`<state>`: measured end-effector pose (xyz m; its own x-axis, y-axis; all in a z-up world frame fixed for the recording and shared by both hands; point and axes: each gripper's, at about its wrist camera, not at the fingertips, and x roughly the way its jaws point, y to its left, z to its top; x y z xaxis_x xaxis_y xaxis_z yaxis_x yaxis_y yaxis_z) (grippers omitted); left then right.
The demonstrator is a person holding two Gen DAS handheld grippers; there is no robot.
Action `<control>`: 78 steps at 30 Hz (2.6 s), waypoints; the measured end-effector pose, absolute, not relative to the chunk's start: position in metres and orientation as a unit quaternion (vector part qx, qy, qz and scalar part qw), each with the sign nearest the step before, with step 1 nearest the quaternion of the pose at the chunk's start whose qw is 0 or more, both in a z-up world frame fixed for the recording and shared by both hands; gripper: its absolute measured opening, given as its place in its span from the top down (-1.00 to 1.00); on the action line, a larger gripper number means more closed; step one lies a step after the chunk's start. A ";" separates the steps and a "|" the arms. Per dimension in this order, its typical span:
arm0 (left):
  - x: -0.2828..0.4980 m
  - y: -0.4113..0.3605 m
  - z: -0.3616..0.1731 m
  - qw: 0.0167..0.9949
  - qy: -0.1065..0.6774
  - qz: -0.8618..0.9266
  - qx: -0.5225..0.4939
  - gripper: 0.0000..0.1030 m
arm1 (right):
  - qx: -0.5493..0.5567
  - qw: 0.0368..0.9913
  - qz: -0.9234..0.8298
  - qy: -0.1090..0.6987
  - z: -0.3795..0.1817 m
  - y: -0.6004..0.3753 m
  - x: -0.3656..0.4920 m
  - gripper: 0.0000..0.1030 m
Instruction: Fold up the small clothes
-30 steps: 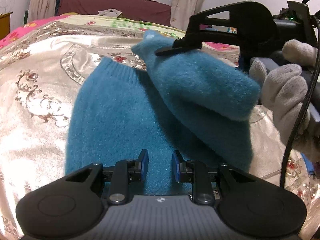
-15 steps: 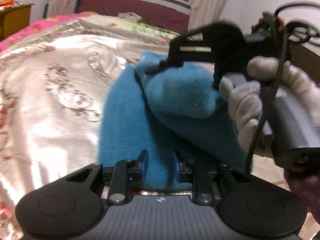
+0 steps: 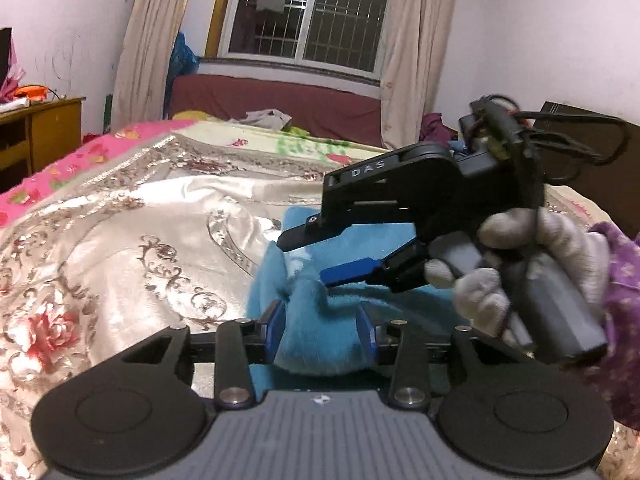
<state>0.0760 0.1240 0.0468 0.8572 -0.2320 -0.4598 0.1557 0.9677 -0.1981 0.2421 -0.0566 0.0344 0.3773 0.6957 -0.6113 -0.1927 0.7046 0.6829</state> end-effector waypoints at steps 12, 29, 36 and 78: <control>0.121 0.147 -0.006 0.925 0.363 -0.046 -0.100 0.21 | 0.117 0.825 0.269 0.483 0.030 0.008 0.258 0.03; 0.122 0.147 -0.016 0.924 0.371 -0.023 -0.088 0.18 | -0.096 0.869 0.255 0.414 0.023 0.072 0.219 0.08; 0.118 0.142 -0.010 0.924 0.373 -0.020 -0.086 0.17 | -0.092 0.870 0.255 0.411 0.040 0.060 0.206 0.12; 0.190 0.121 0.014 0.928 0.372 0.023 0.007 0.15 | -0.133 0.900 0.173 0.378 0.039 -0.012 0.188 0.09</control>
<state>0.1904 0.1207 0.0140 0.7221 0.0475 -0.6902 -0.0369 0.9989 0.0301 0.1877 -0.0123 0.0386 0.6549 0.2109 -0.7257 -0.4123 0.9045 -0.1092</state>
